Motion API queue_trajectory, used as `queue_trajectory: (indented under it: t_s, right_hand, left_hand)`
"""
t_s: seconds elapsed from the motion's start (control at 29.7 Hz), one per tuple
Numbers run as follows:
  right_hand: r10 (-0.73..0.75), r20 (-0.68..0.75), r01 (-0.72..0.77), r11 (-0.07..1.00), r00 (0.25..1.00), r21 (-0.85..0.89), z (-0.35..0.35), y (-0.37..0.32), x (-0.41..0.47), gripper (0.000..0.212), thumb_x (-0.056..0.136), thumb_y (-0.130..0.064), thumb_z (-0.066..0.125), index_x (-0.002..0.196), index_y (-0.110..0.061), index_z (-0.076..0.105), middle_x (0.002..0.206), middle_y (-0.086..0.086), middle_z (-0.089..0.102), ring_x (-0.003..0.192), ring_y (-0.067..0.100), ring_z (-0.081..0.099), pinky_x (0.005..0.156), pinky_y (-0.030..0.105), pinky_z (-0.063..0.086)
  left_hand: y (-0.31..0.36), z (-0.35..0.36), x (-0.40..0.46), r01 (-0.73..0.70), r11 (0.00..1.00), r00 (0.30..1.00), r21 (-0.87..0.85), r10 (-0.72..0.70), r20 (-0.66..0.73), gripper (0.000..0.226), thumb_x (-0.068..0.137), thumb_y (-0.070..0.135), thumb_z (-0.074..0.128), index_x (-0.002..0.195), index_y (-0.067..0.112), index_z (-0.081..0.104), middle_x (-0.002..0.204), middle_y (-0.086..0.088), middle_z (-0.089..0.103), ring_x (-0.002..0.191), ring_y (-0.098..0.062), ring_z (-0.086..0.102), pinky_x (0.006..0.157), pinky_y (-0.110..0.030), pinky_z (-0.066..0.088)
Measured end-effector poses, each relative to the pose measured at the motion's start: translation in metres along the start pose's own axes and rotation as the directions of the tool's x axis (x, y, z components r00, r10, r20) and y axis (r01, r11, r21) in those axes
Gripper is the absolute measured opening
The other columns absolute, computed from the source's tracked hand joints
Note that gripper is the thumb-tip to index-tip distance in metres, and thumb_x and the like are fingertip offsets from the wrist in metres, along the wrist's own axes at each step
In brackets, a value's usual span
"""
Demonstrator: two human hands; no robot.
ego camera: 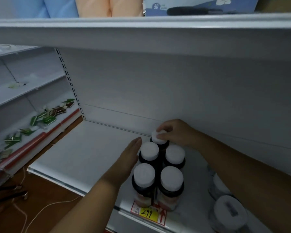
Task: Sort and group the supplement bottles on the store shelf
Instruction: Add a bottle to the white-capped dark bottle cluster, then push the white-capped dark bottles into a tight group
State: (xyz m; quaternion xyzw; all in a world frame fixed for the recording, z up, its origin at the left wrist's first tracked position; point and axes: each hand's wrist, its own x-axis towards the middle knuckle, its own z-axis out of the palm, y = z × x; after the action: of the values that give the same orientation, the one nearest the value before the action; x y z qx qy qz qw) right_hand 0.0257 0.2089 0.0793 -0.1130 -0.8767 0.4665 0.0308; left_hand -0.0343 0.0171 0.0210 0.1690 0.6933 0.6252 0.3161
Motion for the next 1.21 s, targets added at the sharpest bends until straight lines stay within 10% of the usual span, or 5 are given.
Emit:
queue_trajectory:
  t_s: [0.2, 0.37, 0.67, 0.81, 1.21]
  right_hand:
    - [0.061, -0.012, -0.059, 0.99, 0.998, 0.125, 0.008, -0.004, -0.02, 0.04, 0.088, -0.022, 0.061, 0.127, -0.014, 0.054, 0.135, 0.006, 0.054, 0.113, 0.008, 0.051, 0.091, 0.02, 0.039]
    - [0.212, -0.368, -0.15, 0.97, 0.905, 0.189, 0.017, -0.01, -0.067, 0.05, 0.097, -0.039, 0.036, 0.141, -0.015, 0.036, 0.15, 0.004, 0.036, 0.135, 0.018, 0.035, 0.102, 0.022, 0.025]
    - [0.288, -0.427, 0.018, 0.812, 0.857, 0.583, 0.086, 0.003, -0.11, 0.037, 0.099, -0.044, 0.03, 0.129, -0.034, 0.05, 0.134, -0.011, 0.056, 0.123, 0.004, 0.05, 0.102, 0.028, 0.043]
    - [0.334, -0.48, 0.034, 0.792, 0.811, 0.609, 0.098, 0.023, -0.125, 0.053, 0.089, -0.063, 0.036, 0.132, -0.033, 0.044, 0.144, -0.003, 0.046, 0.134, 0.014, 0.041, 0.111, 0.045, 0.034]
    - [0.33, -0.518, 0.198, 0.662, 0.789, 0.723, 0.128, 0.017, -0.12, 0.038, 0.096, -0.044, 0.036, 0.128, -0.029, 0.052, 0.127, -0.003, 0.063, 0.118, 0.012, 0.058, 0.094, 0.034, 0.049]
  left_hand:
    - [-0.001, 0.016, 0.006, 0.075, 0.965, 0.987, -0.25, -0.037, 0.153, 0.062, 0.05, 0.067, 0.076, 0.101, 0.033, 0.074, 0.108, 0.0, 0.075, 0.102, -0.019, 0.069, 0.083, -0.035, 0.052]
    - [0.001, 0.013, -0.004, -0.018, 0.982, 0.977, -0.188, 0.057, 0.205, 0.044, 0.08, 0.052, 0.061, 0.12, 0.034, 0.063, 0.115, 0.009, 0.072, 0.106, -0.01, 0.066, 0.078, -0.024, 0.056]
    - [-0.005, 0.012, 0.0, -0.051, 0.984, 0.953, -0.171, 0.099, 0.287, 0.027, 0.098, 0.036, 0.043, 0.112, 0.034, 0.066, 0.105, 0.008, 0.075, 0.097, -0.01, 0.07, 0.068, -0.019, 0.056]
    - [-0.022, 0.002, -0.002, 0.146, 0.924, 0.958, -0.354, -0.044, 0.282, 0.045, 0.093, 0.053, 0.038, 0.13, 0.031, 0.051, 0.12, 0.009, 0.067, 0.109, -0.009, 0.063, 0.091, -0.031, 0.051]
    - [-0.063, 0.018, -0.041, -0.087, 0.947, 0.996, -0.309, 0.094, 0.008, 0.07, 0.073, 0.074, 0.043, 0.135, 0.042, 0.042, 0.144, 0.003, 0.049, 0.131, -0.02, 0.047, 0.109, -0.052, 0.036]
